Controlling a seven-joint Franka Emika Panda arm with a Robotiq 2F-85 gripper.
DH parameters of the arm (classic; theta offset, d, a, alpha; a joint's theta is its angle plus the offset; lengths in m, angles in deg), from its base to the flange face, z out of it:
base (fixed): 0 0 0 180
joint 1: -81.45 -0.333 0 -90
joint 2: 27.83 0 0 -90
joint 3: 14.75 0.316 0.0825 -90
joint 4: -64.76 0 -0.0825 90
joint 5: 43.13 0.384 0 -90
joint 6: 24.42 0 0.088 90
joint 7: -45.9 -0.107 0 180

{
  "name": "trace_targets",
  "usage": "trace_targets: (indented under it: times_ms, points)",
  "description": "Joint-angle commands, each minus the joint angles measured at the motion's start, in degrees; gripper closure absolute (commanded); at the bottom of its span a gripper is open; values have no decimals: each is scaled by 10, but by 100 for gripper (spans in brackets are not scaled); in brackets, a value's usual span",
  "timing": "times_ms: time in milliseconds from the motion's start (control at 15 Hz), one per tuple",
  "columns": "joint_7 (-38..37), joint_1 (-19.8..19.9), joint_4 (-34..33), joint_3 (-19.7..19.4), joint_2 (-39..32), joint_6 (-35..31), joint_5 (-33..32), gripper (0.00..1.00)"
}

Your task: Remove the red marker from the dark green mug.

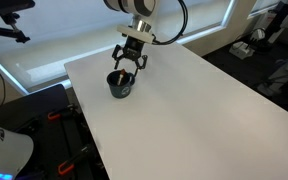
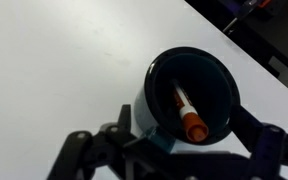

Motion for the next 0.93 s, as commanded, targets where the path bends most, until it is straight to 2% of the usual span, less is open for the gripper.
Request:
trace_targets:
  times_ms: [0, 67, 533, 733, 867]
  points:
    - [7, -8, -30, -2, -14, 31, -12, 0]
    - [9, -7, -32, -2, -16, 32, -12, 19]
    - [9, -5, -36, -2, -20, 34, -10, 74]
    - [8, -3, -37, -3, -19, 34, -9, 96]
    - [8, -2, -39, -3, -19, 42, -8, 100]
